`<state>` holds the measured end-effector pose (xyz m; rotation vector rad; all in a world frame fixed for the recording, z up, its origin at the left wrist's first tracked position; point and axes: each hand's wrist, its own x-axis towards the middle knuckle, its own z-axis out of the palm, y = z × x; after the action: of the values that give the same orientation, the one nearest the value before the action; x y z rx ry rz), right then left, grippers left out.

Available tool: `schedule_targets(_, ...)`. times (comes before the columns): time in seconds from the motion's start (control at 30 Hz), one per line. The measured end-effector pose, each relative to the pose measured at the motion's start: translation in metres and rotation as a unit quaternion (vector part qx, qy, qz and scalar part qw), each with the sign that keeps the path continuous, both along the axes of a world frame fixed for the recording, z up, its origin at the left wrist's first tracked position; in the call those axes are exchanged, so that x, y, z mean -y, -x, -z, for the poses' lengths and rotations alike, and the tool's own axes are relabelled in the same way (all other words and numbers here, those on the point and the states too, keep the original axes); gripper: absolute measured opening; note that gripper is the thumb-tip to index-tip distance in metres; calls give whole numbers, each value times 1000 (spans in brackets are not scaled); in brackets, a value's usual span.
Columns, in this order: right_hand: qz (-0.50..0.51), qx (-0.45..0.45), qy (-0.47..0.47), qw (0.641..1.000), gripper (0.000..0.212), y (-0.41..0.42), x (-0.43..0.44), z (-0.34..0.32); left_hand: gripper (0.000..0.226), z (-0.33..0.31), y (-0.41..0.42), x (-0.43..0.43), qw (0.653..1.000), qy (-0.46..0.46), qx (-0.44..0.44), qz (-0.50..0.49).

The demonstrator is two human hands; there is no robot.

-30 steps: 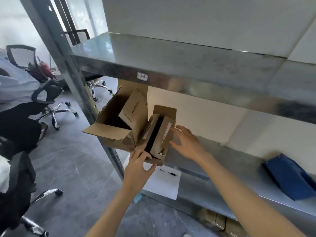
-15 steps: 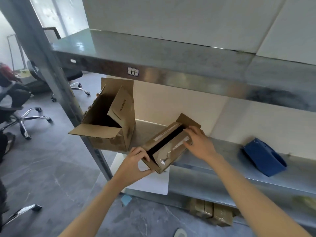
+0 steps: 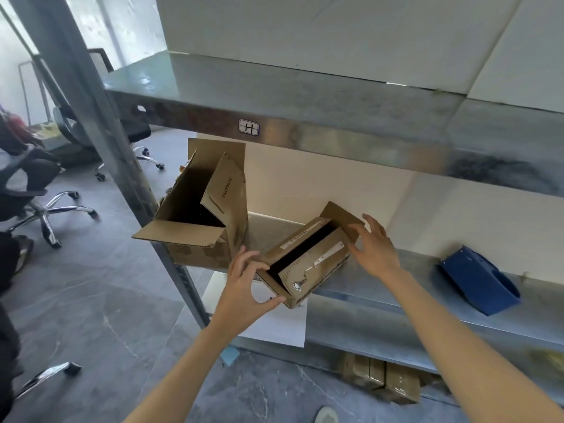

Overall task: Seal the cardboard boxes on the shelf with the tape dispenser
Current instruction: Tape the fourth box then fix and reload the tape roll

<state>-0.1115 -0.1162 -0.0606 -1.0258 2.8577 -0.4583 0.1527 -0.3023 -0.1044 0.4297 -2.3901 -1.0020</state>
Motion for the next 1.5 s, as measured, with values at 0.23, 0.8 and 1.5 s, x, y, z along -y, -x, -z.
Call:
schedule_targets(0.23, 20, 55, 31, 998, 43, 6, 7, 5, 82, 1, -2, -10, 994, -81, 23, -75)
schedule_targets(0.8, 89, 44, 122, 988, 31, 8, -72, 3, 91, -11, 54, -20, 982, -157, 58, 85)
schedule_targets(1.5, 48, 127, 91, 987, 29, 66, -159, -14, 79, -16, 162, -68, 973, -200, 77, 87)
